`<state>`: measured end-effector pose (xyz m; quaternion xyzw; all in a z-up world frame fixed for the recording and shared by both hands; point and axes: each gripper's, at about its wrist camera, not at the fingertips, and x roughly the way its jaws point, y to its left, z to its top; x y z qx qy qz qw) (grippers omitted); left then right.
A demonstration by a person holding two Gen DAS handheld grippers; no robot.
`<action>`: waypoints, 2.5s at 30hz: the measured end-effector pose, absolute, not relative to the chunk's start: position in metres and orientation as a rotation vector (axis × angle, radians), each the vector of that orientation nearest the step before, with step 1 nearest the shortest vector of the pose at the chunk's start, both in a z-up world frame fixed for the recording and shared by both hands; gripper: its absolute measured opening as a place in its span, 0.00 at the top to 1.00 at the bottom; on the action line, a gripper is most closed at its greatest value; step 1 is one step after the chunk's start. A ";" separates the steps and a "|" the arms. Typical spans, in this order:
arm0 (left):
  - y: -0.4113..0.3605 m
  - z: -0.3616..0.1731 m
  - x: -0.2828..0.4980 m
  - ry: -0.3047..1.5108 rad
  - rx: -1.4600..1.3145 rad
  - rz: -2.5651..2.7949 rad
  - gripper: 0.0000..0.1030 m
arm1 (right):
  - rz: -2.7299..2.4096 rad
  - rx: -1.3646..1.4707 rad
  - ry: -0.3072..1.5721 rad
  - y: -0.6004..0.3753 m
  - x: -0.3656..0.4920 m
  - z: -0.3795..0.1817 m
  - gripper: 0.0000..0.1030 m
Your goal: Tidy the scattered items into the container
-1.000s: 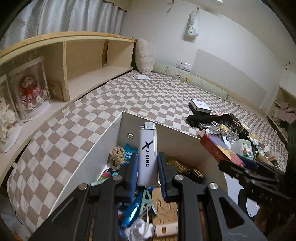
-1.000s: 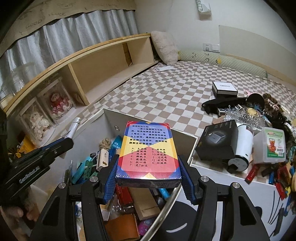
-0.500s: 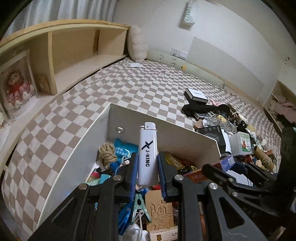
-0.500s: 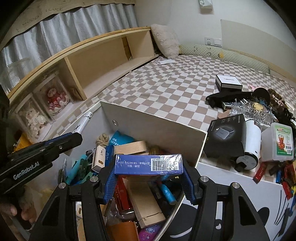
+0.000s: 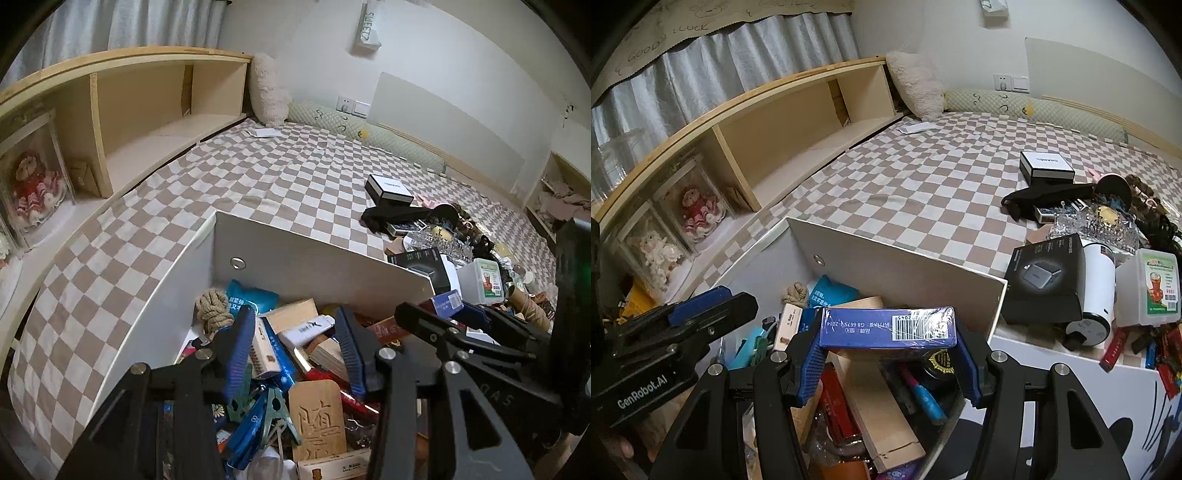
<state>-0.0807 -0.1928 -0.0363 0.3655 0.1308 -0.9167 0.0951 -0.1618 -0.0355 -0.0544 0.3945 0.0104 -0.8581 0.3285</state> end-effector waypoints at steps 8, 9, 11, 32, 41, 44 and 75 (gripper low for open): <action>-0.194 -0.036 -0.079 0.391 1.076 -2.715 0.57 | -2.261 1.064 0.010 -0.036 -0.166 -0.057 0.38; -0.194 -0.036 -0.079 0.391 1.076 -2.714 0.57 | -2.272 1.056 0.011 -0.035 -0.165 -0.056 0.38; -0.194 -0.036 -0.078 0.389 1.074 -2.713 0.57 | -2.291 1.041 0.003 -0.032 -0.165 -0.052 0.34; -0.193 -0.033 -0.075 0.368 1.047 -2.710 0.56 | -2.294 0.986 0.040 0.006 -0.155 -0.034 0.58; -0.194 -0.031 -0.074 0.395 1.036 -2.712 0.56 | -2.148 1.063 0.186 -0.003 -0.134 -0.055 0.64; -0.194 -0.030 -0.073 0.393 1.032 -2.711 0.56 | -2.152 1.092 0.238 -0.016 -0.143 -0.062 0.64; -0.189 -0.029 -0.069 0.334 1.005 -2.657 0.05 | -2.256 1.116 0.006 0.006 -0.183 -0.053 0.58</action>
